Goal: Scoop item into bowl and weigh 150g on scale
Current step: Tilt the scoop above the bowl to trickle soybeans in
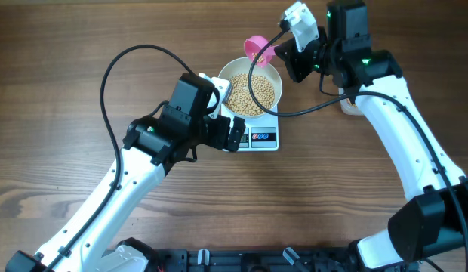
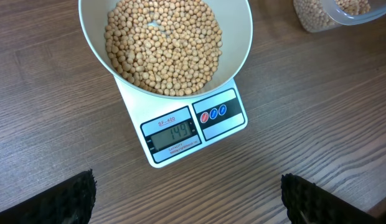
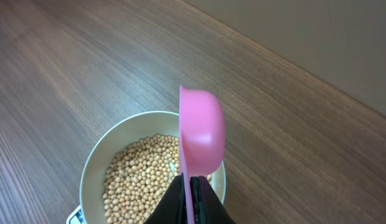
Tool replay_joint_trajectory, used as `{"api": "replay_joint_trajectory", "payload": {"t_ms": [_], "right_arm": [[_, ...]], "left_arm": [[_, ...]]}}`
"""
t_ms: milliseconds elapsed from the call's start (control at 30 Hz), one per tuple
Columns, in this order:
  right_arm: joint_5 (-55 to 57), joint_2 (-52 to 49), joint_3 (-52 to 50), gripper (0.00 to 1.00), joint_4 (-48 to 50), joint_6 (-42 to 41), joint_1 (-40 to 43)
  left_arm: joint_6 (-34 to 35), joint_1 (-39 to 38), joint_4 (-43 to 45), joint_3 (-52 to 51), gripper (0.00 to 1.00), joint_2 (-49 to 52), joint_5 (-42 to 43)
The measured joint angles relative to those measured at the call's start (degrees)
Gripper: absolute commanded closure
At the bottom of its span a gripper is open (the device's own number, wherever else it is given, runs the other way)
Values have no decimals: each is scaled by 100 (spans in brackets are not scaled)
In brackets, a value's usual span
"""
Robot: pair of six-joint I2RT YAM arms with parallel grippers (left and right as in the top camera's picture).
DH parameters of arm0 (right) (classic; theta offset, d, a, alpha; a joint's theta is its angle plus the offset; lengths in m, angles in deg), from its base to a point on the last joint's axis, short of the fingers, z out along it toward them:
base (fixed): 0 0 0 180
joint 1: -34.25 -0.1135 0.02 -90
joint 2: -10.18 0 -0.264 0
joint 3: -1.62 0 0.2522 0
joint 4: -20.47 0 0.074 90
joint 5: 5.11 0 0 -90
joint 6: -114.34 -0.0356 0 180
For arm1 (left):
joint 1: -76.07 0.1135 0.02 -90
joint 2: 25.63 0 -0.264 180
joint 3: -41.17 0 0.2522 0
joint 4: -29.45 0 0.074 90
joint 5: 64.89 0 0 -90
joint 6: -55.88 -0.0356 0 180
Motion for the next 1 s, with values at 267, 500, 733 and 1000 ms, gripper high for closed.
{"api": "replay_joint_trajectory", "payload": {"t_ms": [267, 500, 733, 1000], "right_arm": [[-44, -9, -2, 96, 160, 42, -26], [-131, -125, -2, 96, 221, 37, -26], [-334, -129, -2, 96, 450, 9, -26], [-352, -129, -2, 96, 439, 9, -26]], "left_arm": [[0, 0, 0, 0, 0, 0, 0], [-2, 0, 0, 0, 0, 0, 0], [0, 0, 0, 0, 0, 0, 0], [-2, 0, 0, 0, 0, 0, 0]]}}
